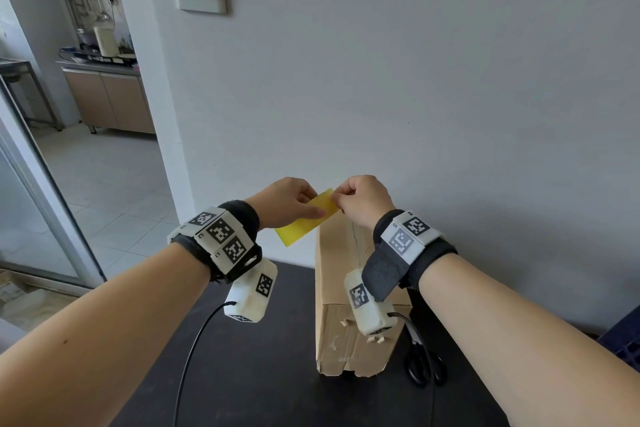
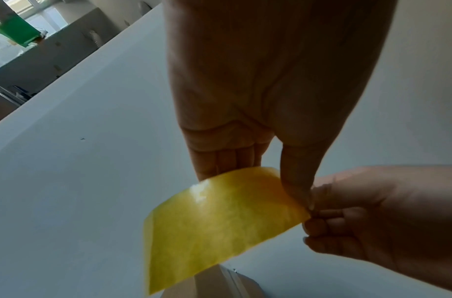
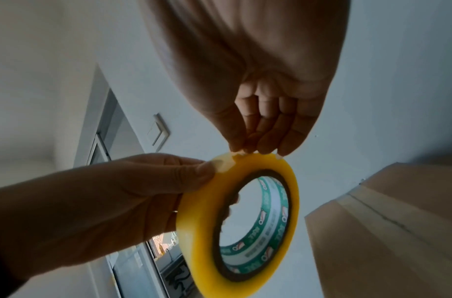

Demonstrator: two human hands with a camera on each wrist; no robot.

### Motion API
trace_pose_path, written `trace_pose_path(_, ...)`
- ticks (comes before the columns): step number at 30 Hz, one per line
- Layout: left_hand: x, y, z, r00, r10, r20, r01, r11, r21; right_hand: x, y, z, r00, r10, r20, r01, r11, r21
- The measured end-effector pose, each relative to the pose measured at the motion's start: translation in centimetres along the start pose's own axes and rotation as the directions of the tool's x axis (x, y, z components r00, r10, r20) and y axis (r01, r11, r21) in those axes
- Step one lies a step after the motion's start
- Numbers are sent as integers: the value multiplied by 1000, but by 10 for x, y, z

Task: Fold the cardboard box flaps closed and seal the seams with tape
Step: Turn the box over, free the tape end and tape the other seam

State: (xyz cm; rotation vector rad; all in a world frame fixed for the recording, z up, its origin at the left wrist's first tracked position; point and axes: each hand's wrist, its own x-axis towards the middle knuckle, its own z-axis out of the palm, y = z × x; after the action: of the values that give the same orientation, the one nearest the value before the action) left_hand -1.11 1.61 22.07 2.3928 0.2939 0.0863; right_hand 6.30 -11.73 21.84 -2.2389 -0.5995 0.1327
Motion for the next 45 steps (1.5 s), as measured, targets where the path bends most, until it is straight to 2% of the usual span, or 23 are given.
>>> trace_pose_path(5,7,4,-3,1000,0,-22,1,998,61,-2,-7,-9,997,-39,-64,31,992,-124)
trace_pose_path(9,12,7,-7,999,-14,-34,14,1000,0,2,-12,-18,998,-33,-45,26,991,-133)
trace_pose_path(12,14,5,-13,1000,-23,6,23,994,-108,8,-13,-25,997,81,-17,-80,996,50)
trace_pose_path(15,13,2,-19,996,0,87,23,965,-262,9,-13,-35,979,187,74,-201,915,350)
trace_pose_path(18,13,5,-19,996,56,65,-40,973,-229,4,-10,-41,958,245,152,-288,822,491)
trace_pose_path(23,14,8,-14,995,102,19,-99,986,-133,4,-3,-39,941,313,129,-323,721,613)
trace_pose_path(33,11,7,-9,992,119,35,-115,989,-98,2,0,-33,947,315,54,-285,755,590)
trace_pose_path(36,9,9,-7,996,89,14,-85,982,-166,1,1,-32,958,285,-3,-234,792,564)
trace_pose_path(39,6,11,-7,998,60,-5,-59,960,-273,-2,4,-33,963,269,0,-225,809,544)
trace_pose_path(45,-3,-3,-7,1000,7,-6,-8,960,-281,-9,34,-43,944,323,-73,-240,818,522)
